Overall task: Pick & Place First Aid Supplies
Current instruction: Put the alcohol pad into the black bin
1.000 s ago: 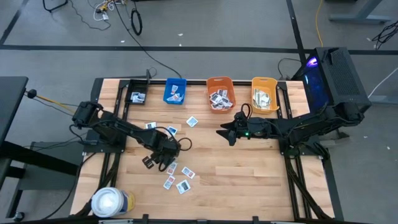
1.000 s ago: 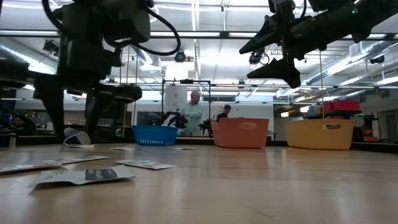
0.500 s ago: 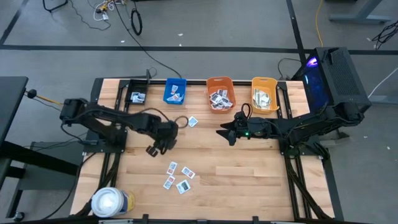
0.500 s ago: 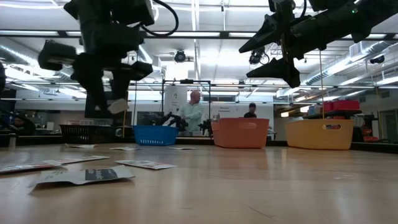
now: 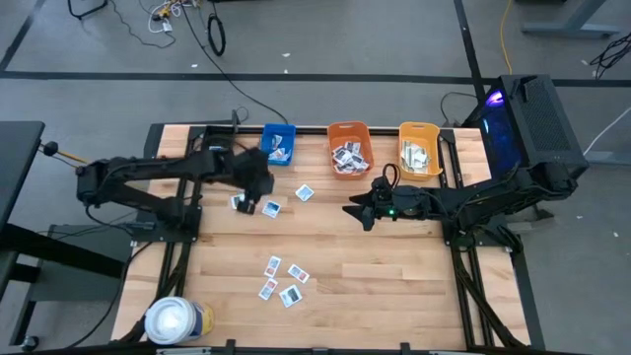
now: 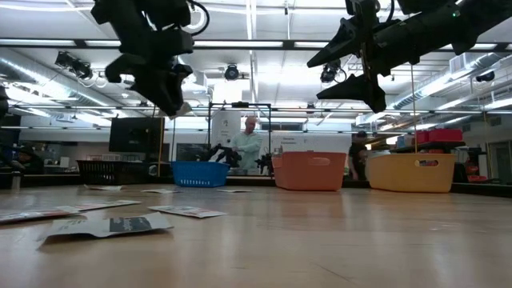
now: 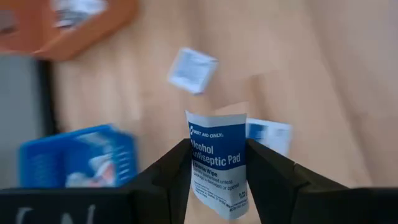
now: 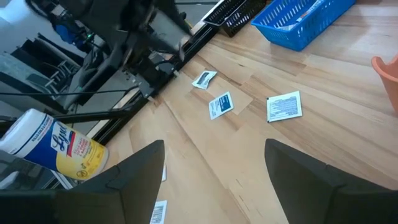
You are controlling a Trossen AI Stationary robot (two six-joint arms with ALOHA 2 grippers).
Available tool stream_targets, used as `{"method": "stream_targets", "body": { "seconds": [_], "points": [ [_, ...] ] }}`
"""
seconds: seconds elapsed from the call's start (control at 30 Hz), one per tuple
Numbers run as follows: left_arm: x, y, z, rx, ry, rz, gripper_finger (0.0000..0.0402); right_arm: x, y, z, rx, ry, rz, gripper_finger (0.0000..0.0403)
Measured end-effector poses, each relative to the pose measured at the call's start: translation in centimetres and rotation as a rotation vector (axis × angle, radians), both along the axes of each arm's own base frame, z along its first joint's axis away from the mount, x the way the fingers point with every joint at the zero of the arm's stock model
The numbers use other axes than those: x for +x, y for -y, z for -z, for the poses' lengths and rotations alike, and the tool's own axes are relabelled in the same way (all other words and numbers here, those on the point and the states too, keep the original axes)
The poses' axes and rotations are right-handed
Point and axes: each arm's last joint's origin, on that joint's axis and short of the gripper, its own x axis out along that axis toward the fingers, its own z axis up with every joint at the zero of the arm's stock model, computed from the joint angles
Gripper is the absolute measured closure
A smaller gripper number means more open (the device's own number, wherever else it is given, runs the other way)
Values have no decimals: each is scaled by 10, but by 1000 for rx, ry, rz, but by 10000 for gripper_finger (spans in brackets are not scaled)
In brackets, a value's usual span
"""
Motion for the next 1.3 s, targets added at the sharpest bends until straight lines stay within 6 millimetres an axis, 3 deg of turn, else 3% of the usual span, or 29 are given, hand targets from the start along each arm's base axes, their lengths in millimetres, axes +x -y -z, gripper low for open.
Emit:
{"method": "stream_targets", "body": {
  "seconds": [0.37, 0.9, 1.3],
  "points": [
    [-23, -45, -16, 15, 110, -290, 253, 0, 0, -1, 2, 9, 0, 124],
    [-71, -46, -51, 38, 258, -490, 253, 1, 0, -2, -7, 17, 5, 124],
    [-92, -70, -53, 18, 356, -944, 253, 1, 0, -2, -7, 21, 6, 124]
  ]
}}
